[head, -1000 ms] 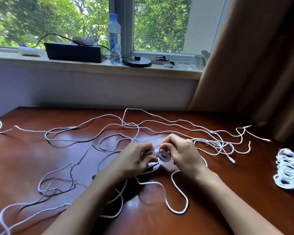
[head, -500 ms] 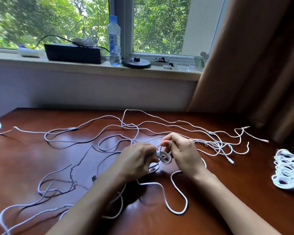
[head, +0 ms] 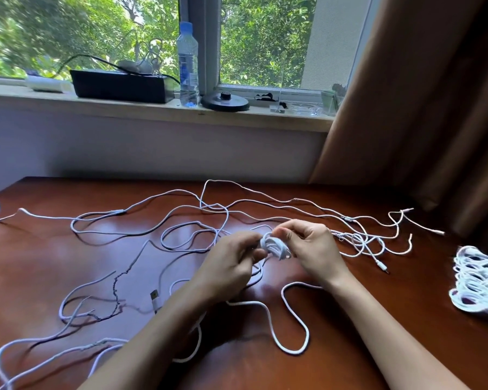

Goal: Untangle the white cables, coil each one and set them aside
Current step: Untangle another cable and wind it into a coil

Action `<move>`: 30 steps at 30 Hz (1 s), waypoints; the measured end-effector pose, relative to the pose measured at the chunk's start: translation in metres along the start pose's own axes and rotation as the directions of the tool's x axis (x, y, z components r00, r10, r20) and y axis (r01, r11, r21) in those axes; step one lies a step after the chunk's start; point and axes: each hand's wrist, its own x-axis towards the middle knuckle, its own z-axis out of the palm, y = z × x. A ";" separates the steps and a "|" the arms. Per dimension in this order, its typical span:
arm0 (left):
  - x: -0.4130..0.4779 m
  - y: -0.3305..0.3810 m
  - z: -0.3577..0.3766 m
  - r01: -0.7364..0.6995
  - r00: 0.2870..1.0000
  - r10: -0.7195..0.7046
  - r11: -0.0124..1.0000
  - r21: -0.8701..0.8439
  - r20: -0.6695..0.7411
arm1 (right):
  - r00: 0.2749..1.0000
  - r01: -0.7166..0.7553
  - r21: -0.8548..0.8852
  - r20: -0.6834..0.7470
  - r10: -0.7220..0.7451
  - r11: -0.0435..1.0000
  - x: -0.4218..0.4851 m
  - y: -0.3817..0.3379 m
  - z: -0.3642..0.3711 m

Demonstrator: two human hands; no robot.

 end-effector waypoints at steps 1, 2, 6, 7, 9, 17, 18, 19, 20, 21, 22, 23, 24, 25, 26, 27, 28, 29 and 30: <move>0.000 0.001 0.000 0.038 0.999 -0.039 0.998 -0.055 -0.019 | 1.000 0.008 -0.005 0.022 -0.008 1.000 0.000 0.000 0.001; 0.001 0.000 0.000 0.075 0.996 -0.080 0.992 -0.101 -0.046 | 0.998 0.021 -0.008 0.051 -0.020 1.000 -0.001 0.000 0.002; 0.003 -0.004 -0.001 0.163 0.965 -0.199 0.966 -0.201 -0.173 | 0.982 0.074 -0.024 0.176 -0.069 0.997 -0.005 0.000 0.009; 0.004 -0.005 -0.001 0.176 0.956 -0.219 0.960 -0.216 -0.195 | 0.978 0.078 -0.024 0.196 -0.072 0.997 -0.006 -0.001 0.011; 0.004 -0.006 -0.001 0.210 0.937 -0.269 0.943 -0.256 -0.222 | 0.970 0.087 -0.034 0.233 -0.077 0.996 -0.008 -0.001 0.014; 0.006 -0.009 -0.003 0.236 0.902 -0.293 0.950 -0.205 -0.316 | 0.948 0.047 -0.033 0.317 -0.034 0.998 -0.012 -0.002 0.021; 0.006 -0.009 -0.003 0.242 0.896 -0.297 0.950 -0.197 -0.331 | 0.948 0.044 -0.034 0.317 -0.031 0.998 -0.013 -0.004 0.022; 0.006 -0.010 -0.004 0.253 0.887 -0.308 0.947 -0.196 -0.345 | 0.950 0.049 -0.031 0.309 -0.037 0.998 -0.013 -0.005 0.024; 0.006 -0.011 -0.005 0.264 0.876 -0.323 0.942 -0.207 -0.357 | 0.955 0.063 -0.028 0.291 -0.052 0.998 -0.014 -0.008 0.025; 0.007 -0.013 -0.007 0.274 0.867 -0.339 0.937 -0.219 -0.365 | 0.962 0.075 -0.022 0.263 -0.066 0.997 -0.015 -0.011 0.026; 0.007 -0.015 -0.007 0.283 0.861 -0.350 0.933 -0.224 -0.370 | 0.970 0.075 -0.002 0.231 -0.073 0.997 -0.015 -0.013 0.026; 0.007 -0.017 -0.008 0.293 0.855 -0.358 0.931 -0.220 -0.377 | 0.977 0.063 0.035 0.201 -0.069 0.997 -0.015 -0.015 0.027; 0.007 -0.019 -0.009 0.301 0.849 -0.363 0.929 -0.213 -0.385 | 0.982 0.044 0.086 0.180 -0.059 0.995 -0.016 -0.017 0.027; 0.007 -0.020 -0.009 0.307 0.842 -0.369 0.928 -0.213 -0.393 | 0.985 0.026 0.133 0.166 -0.048 0.991 -0.016 -0.019 0.027; 0.007 -0.020 -0.010 0.311 0.837 -0.376 0.925 -0.220 -0.398 | 0.987 0.011 0.173 0.156 -0.039 0.985 -0.016 -0.020 0.028; 0.007 -0.020 -0.010 0.315 0.833 -0.383 0.922 -0.226 -0.400 | 0.988 0.001 0.213 0.152 -0.034 0.977 -0.016 -0.020 0.028; 0.007 -0.020 -0.011 0.320 0.830 -0.388 0.920 -0.227 -0.400 | 0.988 -0.001 0.249 0.152 -0.038 0.968 -0.016 -0.021 0.029; 0.007 -0.019 -0.011 0.324 0.829 -0.391 0.919 -0.225 -0.400 | 0.987 0.011 0.278 0.152 -0.056 0.961 -0.016 -0.021 0.029; 0.008 -0.018 -0.012 0.327 0.828 -0.394 0.918 -0.227 -0.400 | 0.986 0.029 0.296 0.147 -0.075 0.955 -0.016 -0.020 0.030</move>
